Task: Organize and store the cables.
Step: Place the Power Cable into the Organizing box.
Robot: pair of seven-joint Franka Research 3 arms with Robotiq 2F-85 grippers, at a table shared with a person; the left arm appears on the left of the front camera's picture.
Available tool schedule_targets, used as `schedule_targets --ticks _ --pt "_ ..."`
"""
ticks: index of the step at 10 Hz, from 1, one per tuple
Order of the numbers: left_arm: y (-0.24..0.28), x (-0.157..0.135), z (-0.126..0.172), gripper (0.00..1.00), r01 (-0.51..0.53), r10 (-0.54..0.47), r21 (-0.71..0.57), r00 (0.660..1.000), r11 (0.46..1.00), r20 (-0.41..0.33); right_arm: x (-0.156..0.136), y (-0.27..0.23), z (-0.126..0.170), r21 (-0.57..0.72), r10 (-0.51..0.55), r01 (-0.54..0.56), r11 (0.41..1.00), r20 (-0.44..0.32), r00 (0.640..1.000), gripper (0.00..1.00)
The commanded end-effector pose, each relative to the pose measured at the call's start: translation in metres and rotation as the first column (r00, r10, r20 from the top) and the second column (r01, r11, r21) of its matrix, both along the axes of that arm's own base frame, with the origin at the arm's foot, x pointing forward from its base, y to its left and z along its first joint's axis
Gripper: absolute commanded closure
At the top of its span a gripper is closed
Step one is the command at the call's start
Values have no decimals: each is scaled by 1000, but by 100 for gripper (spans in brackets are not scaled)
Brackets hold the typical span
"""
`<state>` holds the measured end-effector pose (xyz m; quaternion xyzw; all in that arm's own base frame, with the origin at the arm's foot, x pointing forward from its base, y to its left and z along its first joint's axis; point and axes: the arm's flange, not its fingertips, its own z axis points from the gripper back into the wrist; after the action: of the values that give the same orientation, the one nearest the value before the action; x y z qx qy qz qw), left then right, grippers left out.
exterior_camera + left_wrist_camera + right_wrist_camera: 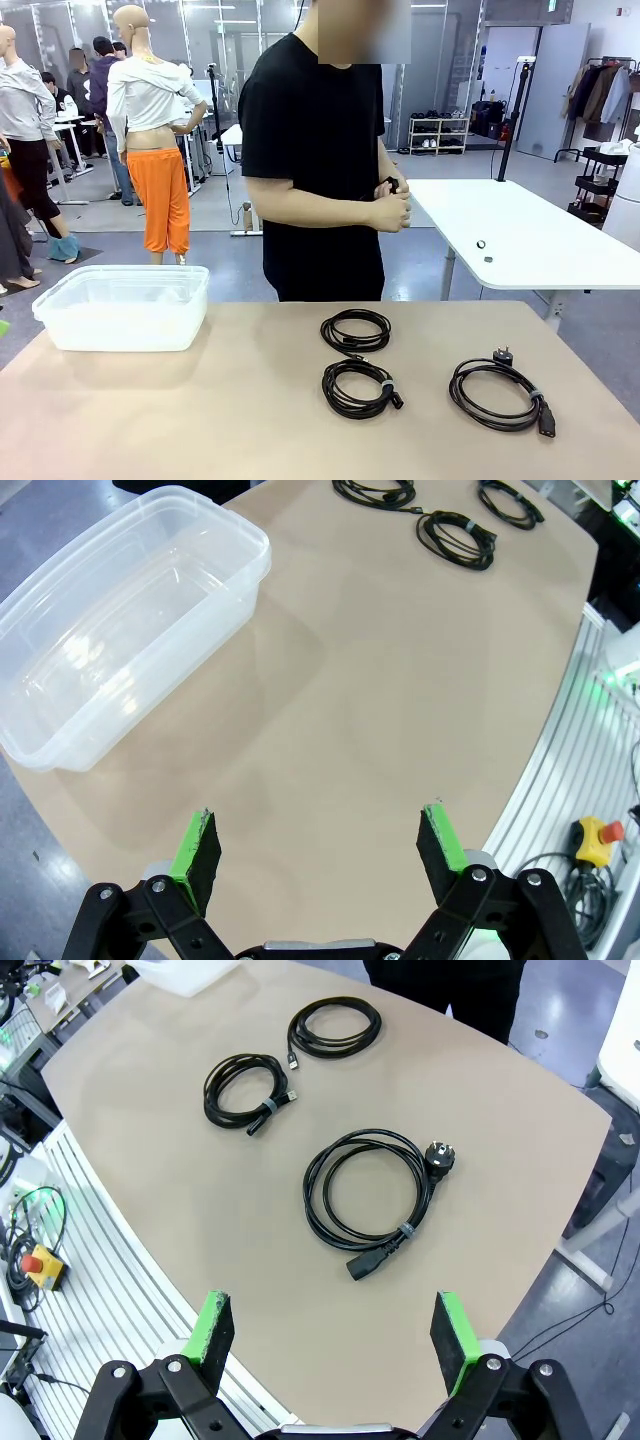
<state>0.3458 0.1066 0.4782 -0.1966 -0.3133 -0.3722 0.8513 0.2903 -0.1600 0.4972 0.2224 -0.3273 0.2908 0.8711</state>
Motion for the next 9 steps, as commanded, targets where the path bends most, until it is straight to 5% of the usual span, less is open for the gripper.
schedule_targets --ticks 1,9 --pt "0 0 -1 0 7 -7 -10 1000 1000 3 0 -1 0 3 16 -16 1000 10 1000 0" --pt "0 0 -1 0 7 -7 -10 1000 1000 3 0 -1 0 3 16 -16 1000 10 1000 0"
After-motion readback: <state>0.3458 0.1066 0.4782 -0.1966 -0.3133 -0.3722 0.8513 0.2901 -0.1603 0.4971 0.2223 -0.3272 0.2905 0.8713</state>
